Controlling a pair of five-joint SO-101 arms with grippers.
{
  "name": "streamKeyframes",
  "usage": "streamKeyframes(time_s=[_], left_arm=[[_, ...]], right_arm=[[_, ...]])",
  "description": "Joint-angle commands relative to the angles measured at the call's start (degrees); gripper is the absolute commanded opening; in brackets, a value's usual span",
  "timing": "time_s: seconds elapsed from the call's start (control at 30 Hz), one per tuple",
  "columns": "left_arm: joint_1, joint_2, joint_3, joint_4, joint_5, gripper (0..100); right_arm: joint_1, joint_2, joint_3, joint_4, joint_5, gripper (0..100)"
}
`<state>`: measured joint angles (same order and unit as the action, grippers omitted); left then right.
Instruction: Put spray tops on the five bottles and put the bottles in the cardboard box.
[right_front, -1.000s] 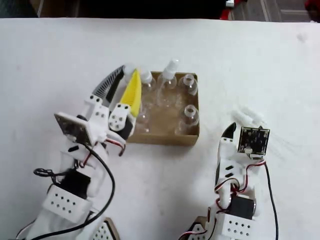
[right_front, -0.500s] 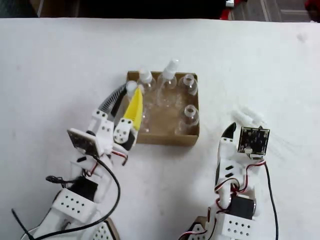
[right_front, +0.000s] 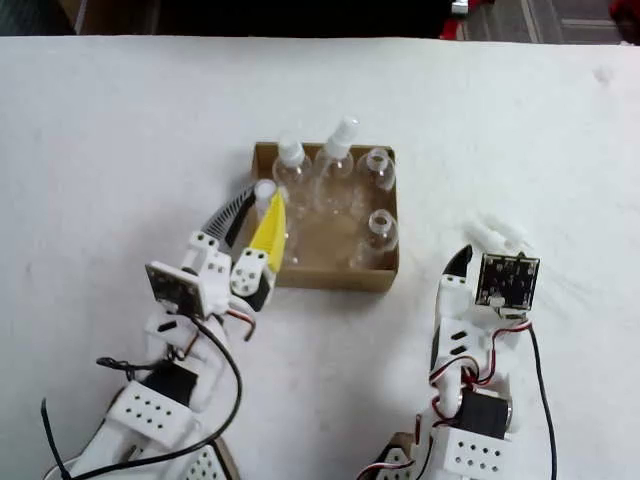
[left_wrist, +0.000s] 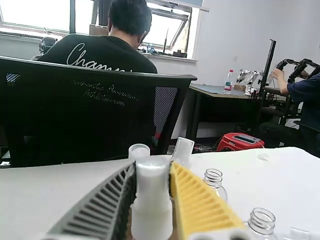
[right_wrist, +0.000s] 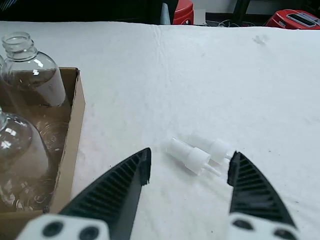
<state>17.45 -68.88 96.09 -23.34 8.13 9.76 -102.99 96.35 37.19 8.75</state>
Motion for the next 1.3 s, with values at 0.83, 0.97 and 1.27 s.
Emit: streamKeyframes(time_s=[0.83,0.97,1.27], left_arm=[[-2.15,-1.19,-15.12,14.77,3.78,18],[-3.38,-1.1,-33.93,41.93,10.9,18],[-2.07,20.97,-56.97,54.42,10.99,18]], right_arm=[[-0.4,-0.04,0.53,-0.48,0.62,23.0],[-0.4,-0.04,0.53,-0.48,0.62,23.0],[-0.4,-0.04,0.53,-0.48,0.62,23.0]])
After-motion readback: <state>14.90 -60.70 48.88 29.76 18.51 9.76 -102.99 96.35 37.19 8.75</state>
